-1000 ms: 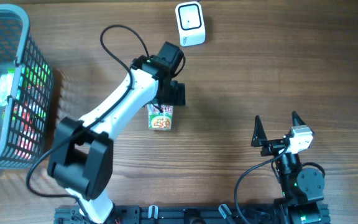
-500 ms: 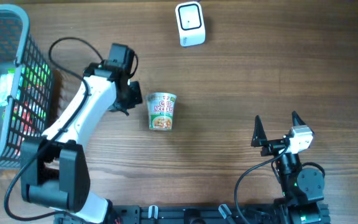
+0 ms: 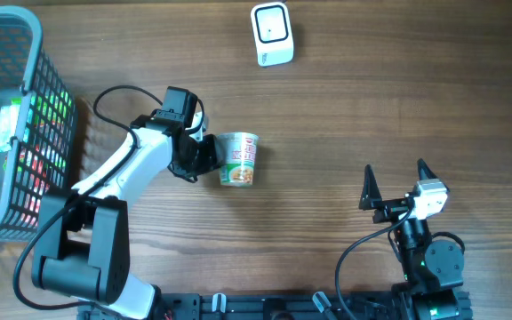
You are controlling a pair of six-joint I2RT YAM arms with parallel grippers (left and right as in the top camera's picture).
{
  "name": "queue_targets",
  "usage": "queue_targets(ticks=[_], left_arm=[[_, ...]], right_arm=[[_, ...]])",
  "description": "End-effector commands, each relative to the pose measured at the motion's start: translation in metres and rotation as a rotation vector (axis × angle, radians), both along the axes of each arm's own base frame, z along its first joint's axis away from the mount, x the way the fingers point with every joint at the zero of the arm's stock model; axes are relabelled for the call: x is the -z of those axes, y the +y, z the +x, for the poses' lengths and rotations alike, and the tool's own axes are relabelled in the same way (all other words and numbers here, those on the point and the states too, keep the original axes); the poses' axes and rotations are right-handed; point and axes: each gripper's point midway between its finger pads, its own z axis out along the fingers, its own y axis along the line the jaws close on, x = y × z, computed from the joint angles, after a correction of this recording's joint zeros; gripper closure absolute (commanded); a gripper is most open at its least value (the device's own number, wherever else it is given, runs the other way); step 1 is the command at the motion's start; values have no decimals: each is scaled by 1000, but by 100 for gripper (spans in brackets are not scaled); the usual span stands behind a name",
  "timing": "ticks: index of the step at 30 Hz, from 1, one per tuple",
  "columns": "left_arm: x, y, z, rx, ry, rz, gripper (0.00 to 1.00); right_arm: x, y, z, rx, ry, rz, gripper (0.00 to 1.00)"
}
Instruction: Scan the item barcode
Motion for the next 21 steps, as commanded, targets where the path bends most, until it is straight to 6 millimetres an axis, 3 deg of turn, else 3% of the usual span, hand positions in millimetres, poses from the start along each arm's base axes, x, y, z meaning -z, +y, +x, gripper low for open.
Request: queue_targets(ticks=[1, 14, 18, 21], left_arm=[[-15, -14, -2, 0, -9, -84, 96], [-24, -45, -2, 60, -64, -109, 94], [-34, -49, 8, 62, -110, -122, 78], [-35, -49, 11, 62, -125, -123, 74]], right_arm=[[-1, 0, 0, -1, -9, -10, 0], [-1, 0, 0, -1, -9, -10, 0], [-1, 0, 0, -1, -9, -10, 0], [-1, 0, 0, -1, -9, -10, 0]])
